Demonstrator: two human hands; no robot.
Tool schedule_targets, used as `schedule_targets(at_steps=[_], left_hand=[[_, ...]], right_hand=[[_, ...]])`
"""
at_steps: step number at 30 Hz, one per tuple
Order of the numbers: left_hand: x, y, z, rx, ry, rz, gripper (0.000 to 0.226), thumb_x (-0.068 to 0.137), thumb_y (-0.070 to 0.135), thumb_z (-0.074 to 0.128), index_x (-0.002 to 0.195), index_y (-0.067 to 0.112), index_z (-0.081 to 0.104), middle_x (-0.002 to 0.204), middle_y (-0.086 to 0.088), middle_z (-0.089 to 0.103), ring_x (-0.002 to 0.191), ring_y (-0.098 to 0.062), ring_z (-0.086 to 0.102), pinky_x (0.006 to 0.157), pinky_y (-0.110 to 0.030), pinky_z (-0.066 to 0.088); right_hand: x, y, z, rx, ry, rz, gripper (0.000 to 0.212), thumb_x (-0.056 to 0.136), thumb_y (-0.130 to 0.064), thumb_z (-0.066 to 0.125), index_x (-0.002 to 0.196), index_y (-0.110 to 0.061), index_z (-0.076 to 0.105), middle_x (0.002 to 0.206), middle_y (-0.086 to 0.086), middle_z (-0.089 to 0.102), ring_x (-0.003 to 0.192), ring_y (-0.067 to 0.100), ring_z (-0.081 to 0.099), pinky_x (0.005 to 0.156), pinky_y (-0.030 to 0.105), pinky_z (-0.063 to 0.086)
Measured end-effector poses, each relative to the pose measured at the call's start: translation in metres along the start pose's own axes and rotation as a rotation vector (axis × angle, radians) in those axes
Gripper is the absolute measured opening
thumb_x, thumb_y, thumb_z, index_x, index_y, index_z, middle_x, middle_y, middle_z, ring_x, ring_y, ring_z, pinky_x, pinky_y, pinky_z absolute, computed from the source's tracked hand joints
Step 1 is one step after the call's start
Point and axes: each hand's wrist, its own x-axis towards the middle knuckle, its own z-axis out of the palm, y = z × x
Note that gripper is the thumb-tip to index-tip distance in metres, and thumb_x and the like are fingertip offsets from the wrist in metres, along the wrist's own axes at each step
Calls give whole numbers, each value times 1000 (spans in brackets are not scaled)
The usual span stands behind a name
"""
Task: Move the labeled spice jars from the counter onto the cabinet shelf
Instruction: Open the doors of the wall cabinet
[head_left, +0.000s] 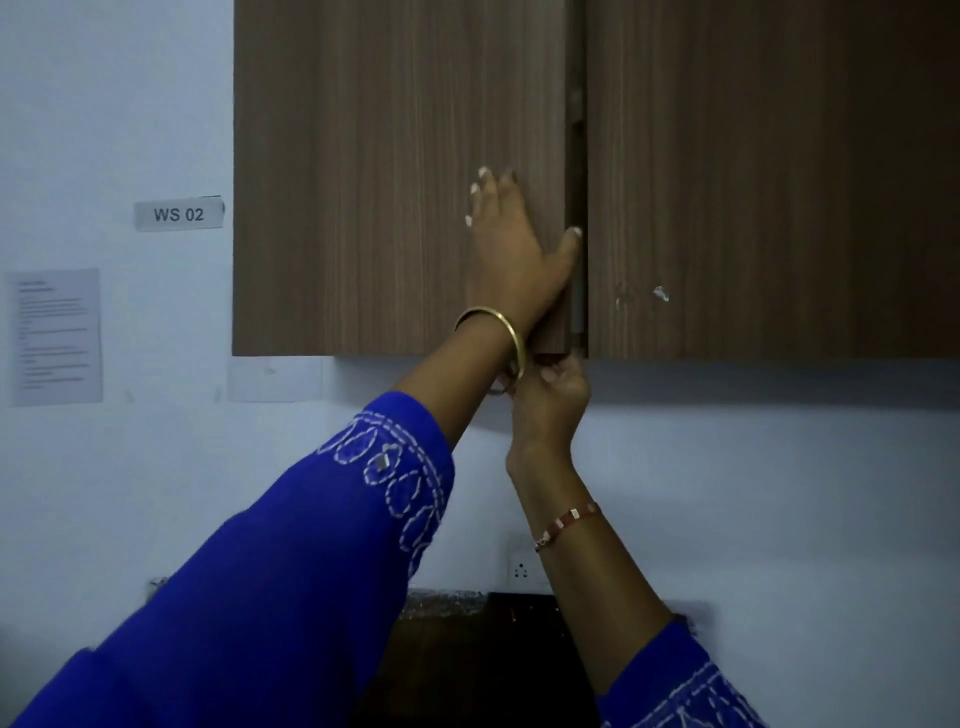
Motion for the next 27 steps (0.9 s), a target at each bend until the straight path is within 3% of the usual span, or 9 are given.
schedule_targets(at_steps=[3,8,11,13,16,19,22,25,27], left_hand=[[2,13,-14,70,29,-59,101,80,33,68,147,2,0,157,-17,-5,146,-30,-7,118,-42,-2],[-4,36,-32,108,-41,-145,97,81,7,62,145,-2,-11,155,-23,-14,144,-35,-14,117,-45,-5],[-9,42,-37,105,-27,-171,94,82,2,58,145,-2,-12,155,-22,-15,144,-35,-14,117,-45,-7],[-12,43,-45,108,-28,-183,94,82,1,57,145,-2,-13,155,-22,-15,144,-34,-15,116,-45,-8],[-18,46,-66,110,-35,-191,92,84,2,55,145,-1,-14,155,-20,-16,144,-33,-16,116,-46,-9],[-25,45,-94,100,-34,-193,89,86,3,52,145,1,-13,156,-16,-15,145,-30,-14,116,-47,-8],[-35,40,-130,24,-9,-205,87,85,4,51,147,6,-11,158,-12,-9,146,-28,-4,119,-50,4],[-48,36,-171,-47,25,-219,82,85,4,50,148,9,-2,157,-11,10,143,-29,19,115,-44,29],[-57,32,-200,-88,33,-206,76,82,4,49,147,11,11,148,-13,31,132,-31,40,105,-41,43]], right_hand=[[-17,-1,8,-119,-5,-114,24,82,4,61,103,-8,63,91,2,68,97,26,64,90,46,53],[-23,-10,10,-326,-101,-303,20,80,4,63,99,11,60,77,-5,60,73,1,60,70,12,50],[-25,-24,14,-336,-203,-275,20,84,5,58,102,12,59,88,2,62,79,7,59,73,13,48],[-26,-30,17,-379,-297,-226,8,83,6,59,89,2,64,78,-2,61,74,3,58,67,11,47],[-39,-28,26,-444,-311,-249,27,81,5,63,64,-15,57,65,-3,60,57,-7,58,56,4,44],[-69,-26,45,-436,-240,-353,5,81,2,65,80,7,65,77,12,68,67,4,57,57,-2,41],[-99,-23,70,-451,-216,-457,21,82,-8,67,95,9,66,86,16,73,75,11,61,61,-1,41],[-129,-19,97,-417,-257,-474,31,84,-11,62,111,1,64,98,15,73,86,21,69,75,23,54],[-149,-14,114,-411,-270,-519,38,83,-11,60,120,-3,62,106,10,72,92,22,68,81,25,54]])
